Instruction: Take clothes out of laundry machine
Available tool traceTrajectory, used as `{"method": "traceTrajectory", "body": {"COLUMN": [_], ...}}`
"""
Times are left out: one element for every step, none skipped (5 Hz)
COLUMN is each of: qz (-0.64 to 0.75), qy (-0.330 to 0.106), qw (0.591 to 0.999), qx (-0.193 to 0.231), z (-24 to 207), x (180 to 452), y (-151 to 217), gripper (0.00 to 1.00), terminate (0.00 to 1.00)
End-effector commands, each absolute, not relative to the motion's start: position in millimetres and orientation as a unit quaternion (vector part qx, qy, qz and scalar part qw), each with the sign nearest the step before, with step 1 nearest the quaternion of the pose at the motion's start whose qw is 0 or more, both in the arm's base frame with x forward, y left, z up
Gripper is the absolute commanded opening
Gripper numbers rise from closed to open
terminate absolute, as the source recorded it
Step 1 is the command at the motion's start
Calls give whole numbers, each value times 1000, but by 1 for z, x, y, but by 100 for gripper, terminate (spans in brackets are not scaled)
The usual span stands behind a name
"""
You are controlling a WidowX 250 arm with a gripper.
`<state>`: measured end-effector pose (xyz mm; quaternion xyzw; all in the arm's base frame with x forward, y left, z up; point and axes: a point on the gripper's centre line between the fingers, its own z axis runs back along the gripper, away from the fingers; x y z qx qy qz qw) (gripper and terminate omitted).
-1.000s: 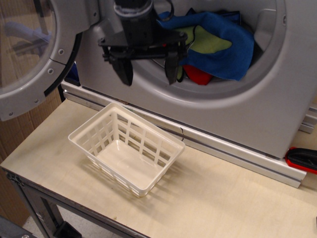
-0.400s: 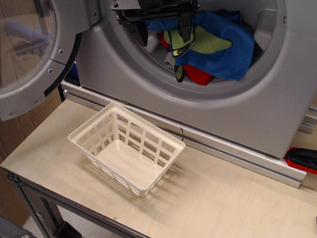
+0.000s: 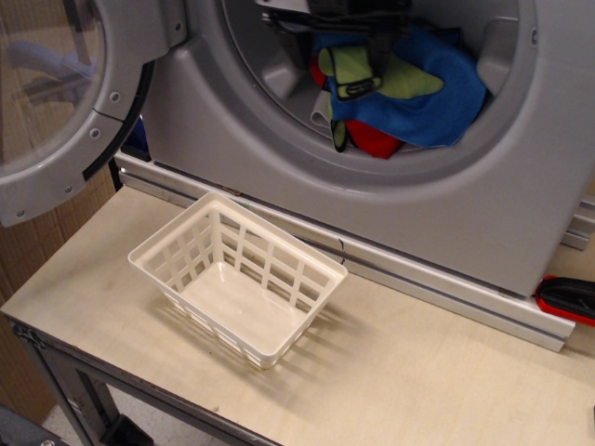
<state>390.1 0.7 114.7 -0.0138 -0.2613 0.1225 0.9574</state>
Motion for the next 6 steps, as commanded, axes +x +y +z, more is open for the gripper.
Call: {"method": "traceTrajectory", "body": {"qz": [103, 90, 75, 66, 50, 37], "qy": [-276, -259, -243, -198, -158, -149], "qw": [955, 961, 966, 976, 985, 988], "qx": [-49, -32, -56, -61, -48, -29], "z": [99, 86, 71, 58, 44, 47], "x": [430, 432, 436, 440, 442, 437], "y": [-4, 1, -3, -12, -11, -17], "gripper": [100, 100, 100, 100, 0, 0], "terminate": [0, 0, 0, 0, 0, 0]}}
